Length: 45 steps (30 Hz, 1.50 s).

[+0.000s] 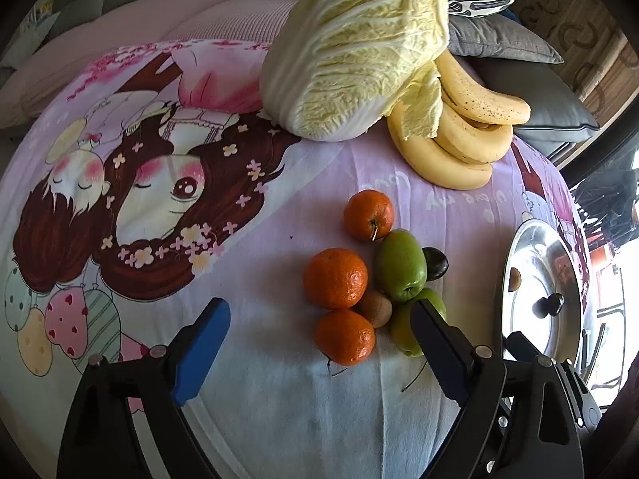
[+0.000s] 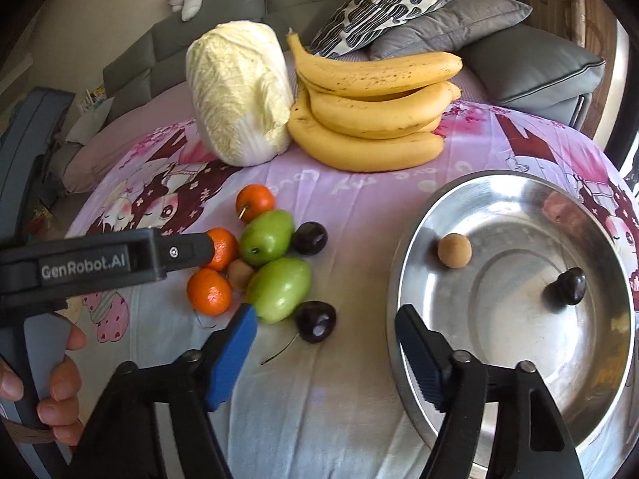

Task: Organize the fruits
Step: 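Grasp another dark cherry with the right tool, then grasp a tangerine with the left tool while the right tool holds the cherry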

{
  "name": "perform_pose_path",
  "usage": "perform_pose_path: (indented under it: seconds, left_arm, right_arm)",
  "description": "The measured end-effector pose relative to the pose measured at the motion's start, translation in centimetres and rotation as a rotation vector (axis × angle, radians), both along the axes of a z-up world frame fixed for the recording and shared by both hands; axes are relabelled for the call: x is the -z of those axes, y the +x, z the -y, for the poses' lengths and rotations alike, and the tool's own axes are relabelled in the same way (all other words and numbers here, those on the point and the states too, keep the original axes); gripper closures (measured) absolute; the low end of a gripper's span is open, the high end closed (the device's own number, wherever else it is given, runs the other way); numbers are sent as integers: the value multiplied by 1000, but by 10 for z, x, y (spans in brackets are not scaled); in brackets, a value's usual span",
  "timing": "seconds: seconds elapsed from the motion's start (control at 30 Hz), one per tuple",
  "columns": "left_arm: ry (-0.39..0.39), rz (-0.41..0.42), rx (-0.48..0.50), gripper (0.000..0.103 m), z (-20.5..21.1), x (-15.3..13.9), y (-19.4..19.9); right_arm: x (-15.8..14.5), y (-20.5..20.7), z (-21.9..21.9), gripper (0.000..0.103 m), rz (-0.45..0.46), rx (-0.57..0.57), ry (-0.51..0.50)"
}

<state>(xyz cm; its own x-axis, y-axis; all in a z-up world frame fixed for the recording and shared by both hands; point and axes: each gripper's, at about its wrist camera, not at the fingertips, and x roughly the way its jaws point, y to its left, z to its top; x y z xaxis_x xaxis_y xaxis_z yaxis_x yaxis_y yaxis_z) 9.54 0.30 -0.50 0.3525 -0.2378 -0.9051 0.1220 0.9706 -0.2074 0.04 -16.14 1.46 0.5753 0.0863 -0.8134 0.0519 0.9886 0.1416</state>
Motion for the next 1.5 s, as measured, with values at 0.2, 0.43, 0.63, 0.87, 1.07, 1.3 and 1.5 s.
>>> perform_pose_path:
  seconds: [0.2, 0.43, 0.63, 0.87, 1.07, 1.3, 1.5]
  left_arm:
    - [-27, -27, 19, 29, 0, 5, -2]
    - [-41, -59, 10, 39, -5, 14, -5]
    - [-76, -90, 24, 45, -4, 22, -8]
    - [-61, -120, 45, 47, 8, 32, -9]
    - [-53, -115, 53, 56, 15, 36, -10]
    - [-62, -104, 57, 64, 22, 37, -7]
    - [-58, -100, 57, 64, 22, 37, -8]
  right_arm:
    - [-4, -2, -9, 54, 21, -29, 2]
    - [6, 1, -15, 62, -11, -55, 4]
    - [15, 7, -18, 65, -38, -61, -15]
    - [21, 11, -19, 69, -51, -59, -46]
    - [23, 11, -18, 69, -53, -57, -45]
    - [26, 12, -16, 69, -66, -41, -51]
    - [29, 14, -15, 69, -75, -41, -50]
